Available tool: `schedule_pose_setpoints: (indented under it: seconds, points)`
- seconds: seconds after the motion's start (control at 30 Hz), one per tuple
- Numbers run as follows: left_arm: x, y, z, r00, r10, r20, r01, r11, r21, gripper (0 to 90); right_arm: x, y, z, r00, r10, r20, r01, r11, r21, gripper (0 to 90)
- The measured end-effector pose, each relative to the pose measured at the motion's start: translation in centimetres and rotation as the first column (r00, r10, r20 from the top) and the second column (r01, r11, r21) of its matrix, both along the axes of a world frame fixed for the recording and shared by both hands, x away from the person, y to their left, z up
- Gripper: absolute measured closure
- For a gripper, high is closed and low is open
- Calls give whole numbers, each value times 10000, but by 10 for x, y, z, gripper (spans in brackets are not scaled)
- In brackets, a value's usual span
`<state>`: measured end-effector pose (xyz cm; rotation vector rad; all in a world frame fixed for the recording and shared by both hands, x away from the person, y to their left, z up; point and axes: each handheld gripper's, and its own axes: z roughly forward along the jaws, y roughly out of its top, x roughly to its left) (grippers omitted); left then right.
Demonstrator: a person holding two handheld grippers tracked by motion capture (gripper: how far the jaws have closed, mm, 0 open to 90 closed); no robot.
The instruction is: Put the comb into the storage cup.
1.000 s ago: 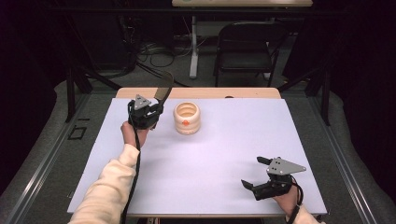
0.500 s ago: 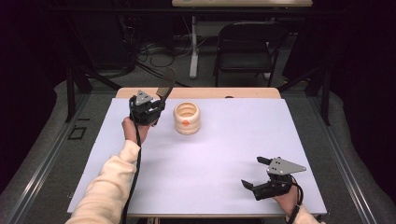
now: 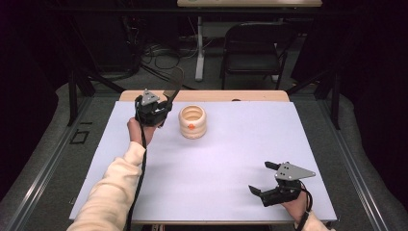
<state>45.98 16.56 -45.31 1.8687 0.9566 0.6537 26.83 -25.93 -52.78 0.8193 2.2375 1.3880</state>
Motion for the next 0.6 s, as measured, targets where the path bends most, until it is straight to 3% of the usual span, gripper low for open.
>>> schedule_pose_setpoints:
  seconds: [0.6]
  points:
    - [4, -7, 10, 9998, -146, 142, 146, 9999, 19, 723, 0, 0, 0, 10000, 12, 16, -12, 10000, -4, 0]
